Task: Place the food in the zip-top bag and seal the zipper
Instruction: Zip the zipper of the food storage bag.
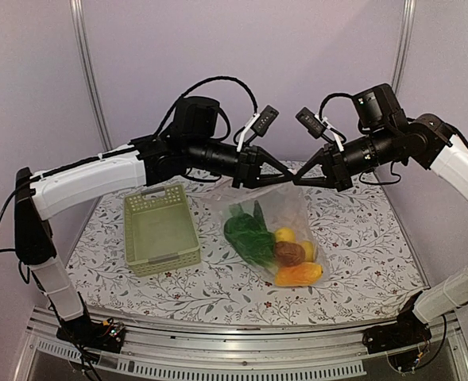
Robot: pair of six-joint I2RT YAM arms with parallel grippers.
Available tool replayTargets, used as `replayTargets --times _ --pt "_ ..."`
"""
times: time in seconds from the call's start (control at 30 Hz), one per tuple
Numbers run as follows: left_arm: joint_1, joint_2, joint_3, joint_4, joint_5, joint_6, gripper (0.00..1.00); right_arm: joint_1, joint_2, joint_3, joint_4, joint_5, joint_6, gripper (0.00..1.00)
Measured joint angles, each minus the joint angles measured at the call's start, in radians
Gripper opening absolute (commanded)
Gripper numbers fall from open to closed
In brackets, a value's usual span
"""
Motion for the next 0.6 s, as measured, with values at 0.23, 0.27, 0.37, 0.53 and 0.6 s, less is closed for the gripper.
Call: replayTargets --times 0.23,0.27,0.37,0.53,0.6 --pt "0.000 0.000 0.000 0.002 0.017 -0.005 0.05 0.000 0.000 0.000 0.000 0.008 0.001 0.00" --pt "0.000 0.000 0.000 0.002 0.017 -0.003 0.05 0.000 0.000 0.000 0.000 0.012 0.002 0.00" --pt "0.002 0.000 0.000 0.000 0.008 -0.003 0.06 -0.002 0.000 0.000 0.004 0.031 0.013 0.00" --pt "0.004 -0.003 -0.009 0.010 -0.043 0.015 0.08 -0.048 -0.002 -0.015 0.037 0.033 0.051 0.00" --pt "0.006 -0.015 -0.033 0.018 -0.072 0.021 0.08 -0.070 -0.005 -0.026 0.050 0.032 0.062 0.00"
